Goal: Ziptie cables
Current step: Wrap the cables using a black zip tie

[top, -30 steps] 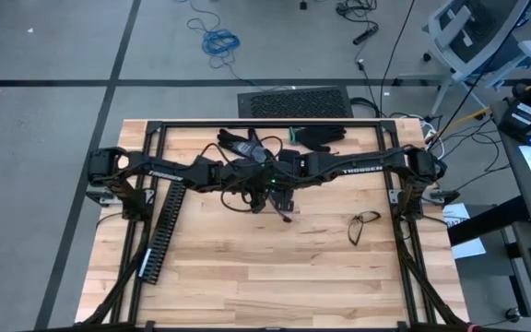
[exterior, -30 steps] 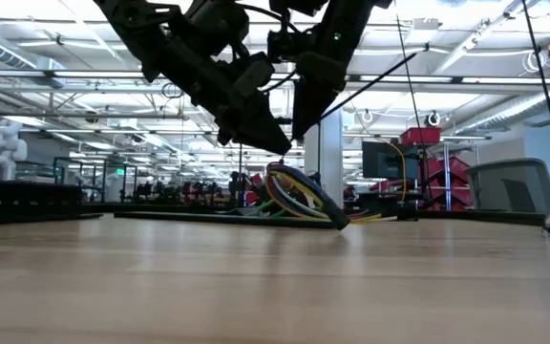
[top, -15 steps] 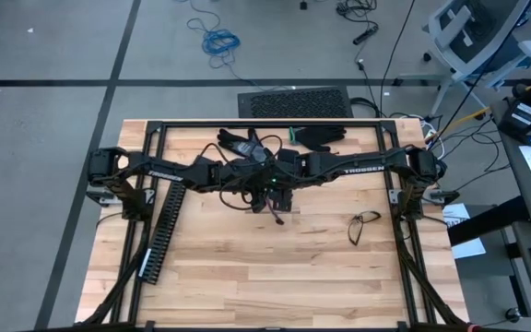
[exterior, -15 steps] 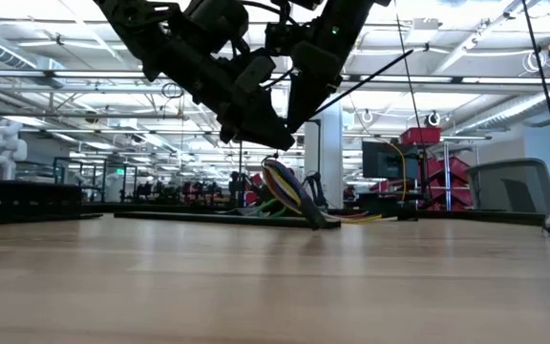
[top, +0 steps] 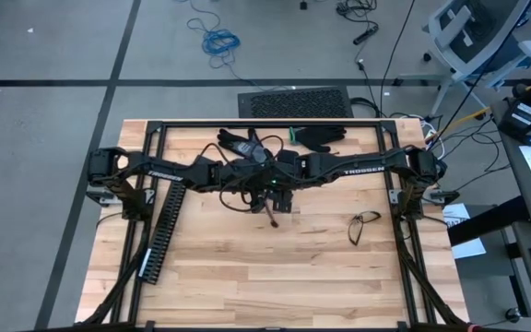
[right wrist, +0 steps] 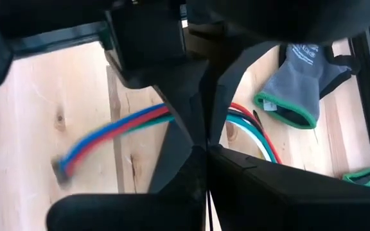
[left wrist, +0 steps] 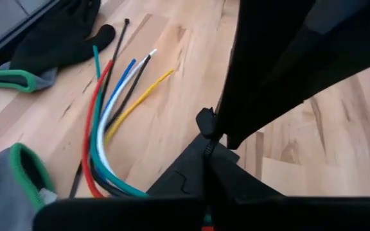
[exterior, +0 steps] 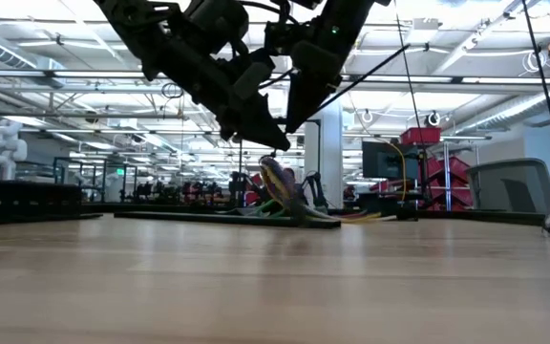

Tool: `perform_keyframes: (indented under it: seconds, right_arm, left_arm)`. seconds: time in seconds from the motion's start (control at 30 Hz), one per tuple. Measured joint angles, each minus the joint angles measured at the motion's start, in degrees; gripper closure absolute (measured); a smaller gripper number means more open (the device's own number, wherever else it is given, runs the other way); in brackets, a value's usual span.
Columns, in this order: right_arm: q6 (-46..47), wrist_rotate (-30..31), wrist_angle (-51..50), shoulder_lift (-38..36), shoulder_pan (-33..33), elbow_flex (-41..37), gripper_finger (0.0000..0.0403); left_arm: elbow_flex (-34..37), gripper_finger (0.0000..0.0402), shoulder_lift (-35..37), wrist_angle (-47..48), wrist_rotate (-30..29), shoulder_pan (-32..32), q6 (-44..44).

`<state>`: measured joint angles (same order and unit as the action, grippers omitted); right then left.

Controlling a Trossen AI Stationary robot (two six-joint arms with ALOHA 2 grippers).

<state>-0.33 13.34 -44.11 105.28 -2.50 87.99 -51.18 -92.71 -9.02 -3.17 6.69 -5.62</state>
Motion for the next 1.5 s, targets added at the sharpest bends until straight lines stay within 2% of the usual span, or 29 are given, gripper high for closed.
perform_keyframes:
  seconds: [0.37,0.43,0.6,0.8,0.9,1.0,1.07,1.27,1.33,1.4,1.5]
  right_arm:
    - [4.17,1.07,0.28,-2.68,-2.35,-0.07,0.0403]
    - [4.58,1.73,-0.19,-2.98,-2.48,-0.07,0.0403]
    - [5.92,6.49,-1.04,-3.52,-3.17,0.04,0.0402]
    - [5.85,5.49,0.51,-3.48,-3.91,0.04,0.0402]
    - [5.02,11.07,0.0,-3.68,-4.39,0.04,0.0402]
    - [2.55,20.56,-2.12,-5.37,-5.73,0.04,0.0402]
    - [1.4,25.18,-3.11,-7.95,-7.76,0.04,0.0402]
    - [13.02,25.5,-12.82,-23.61,-14.11,0.02,0.0402]
    - [15.77,23.35,-14.47,-29.16,-15.04,0.02,0.0402]
    - [17.66,18.56,-16.7,-34.02,-14.64,0.01,0.0403]
    - [24.45,13.47,-20.6,-39.23,-10.58,-3.17,0.0403]
  left_arm:
    - [1.25,0.04,0.29,0.11,-2.91,-1.36,0.03]
    - [1.57,0.04,0.27,2.11,-2.89,-1.59,-0.07]
    - [2.36,0.0398,-0.36,13.96,-2.79,-1.9,0.48]
    - [2.17,0.0399,0.06,11.94,-4.14,-1.42,0.38]
    - [2.08,0.04,0.27,9.04,-3.97,-1.46,0.12]
    - [2.08,0.04,0.24,9.75,-3.93,-1.65,0.15]
    - [2.05,0.04,0.24,11.51,-3.93,-1.9,1.25]
    - [2.08,0.0401,0.24,14.34,-4.43,-1.85,1.95]
    - [2.07,0.0401,0.24,13.79,-4.22,-1.86,2.15]
    - [2.08,0.0401,0.47,11.8,-2.01,-1.85,3.75]
    - [2.08,0.0401,2.52,7.74,1.85,-1.61,6.27]
